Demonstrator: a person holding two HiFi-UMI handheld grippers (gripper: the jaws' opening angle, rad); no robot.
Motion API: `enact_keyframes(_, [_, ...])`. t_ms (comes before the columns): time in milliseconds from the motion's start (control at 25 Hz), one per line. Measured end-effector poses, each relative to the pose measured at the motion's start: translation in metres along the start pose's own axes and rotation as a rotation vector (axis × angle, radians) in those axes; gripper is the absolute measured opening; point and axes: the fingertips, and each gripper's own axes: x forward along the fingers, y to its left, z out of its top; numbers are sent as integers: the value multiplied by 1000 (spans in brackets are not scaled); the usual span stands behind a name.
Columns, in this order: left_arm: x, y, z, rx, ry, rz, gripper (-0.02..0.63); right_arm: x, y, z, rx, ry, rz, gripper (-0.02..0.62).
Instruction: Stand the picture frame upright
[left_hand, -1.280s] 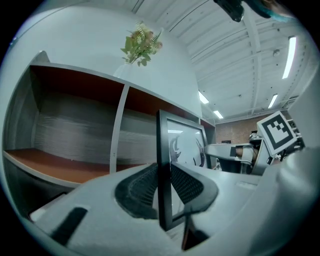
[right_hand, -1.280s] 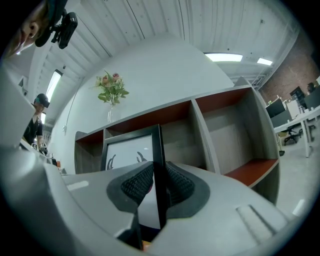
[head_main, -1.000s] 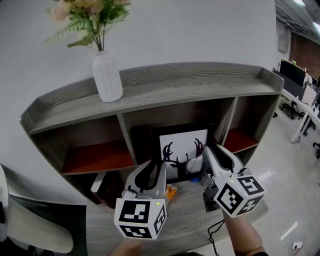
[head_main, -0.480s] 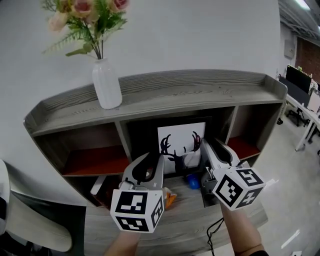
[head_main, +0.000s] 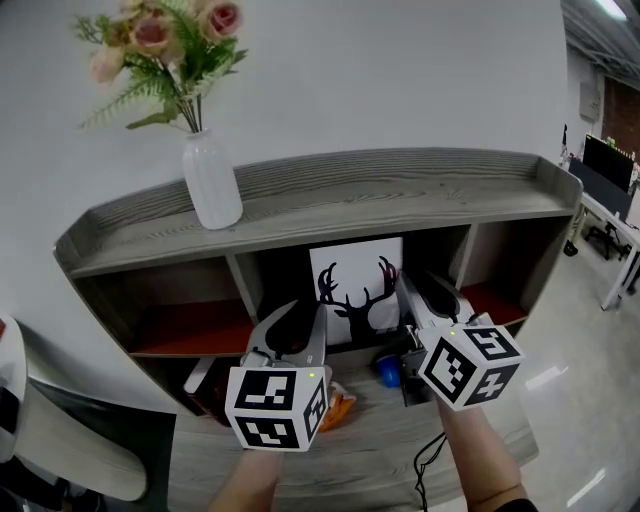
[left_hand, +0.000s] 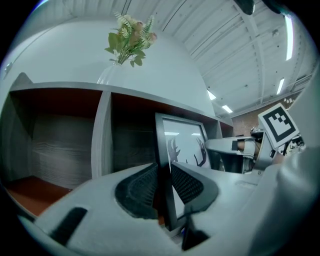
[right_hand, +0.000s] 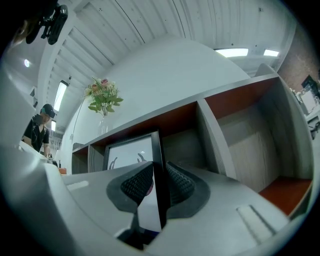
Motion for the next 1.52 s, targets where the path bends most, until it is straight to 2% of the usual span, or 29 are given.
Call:
enact_keyframes(640, [30,15,5,-6,-4,54,81,32,-13,4,-6,-34,-7,72])
enact_keyframes(1120, [49,21,7,16,-4,105,77,48,-25,1,-26,-49,-56,71])
enact_keyframes(1520, [66,31,4,-10,-1,132,75,65,-31,-2,-47,-51,-84,71])
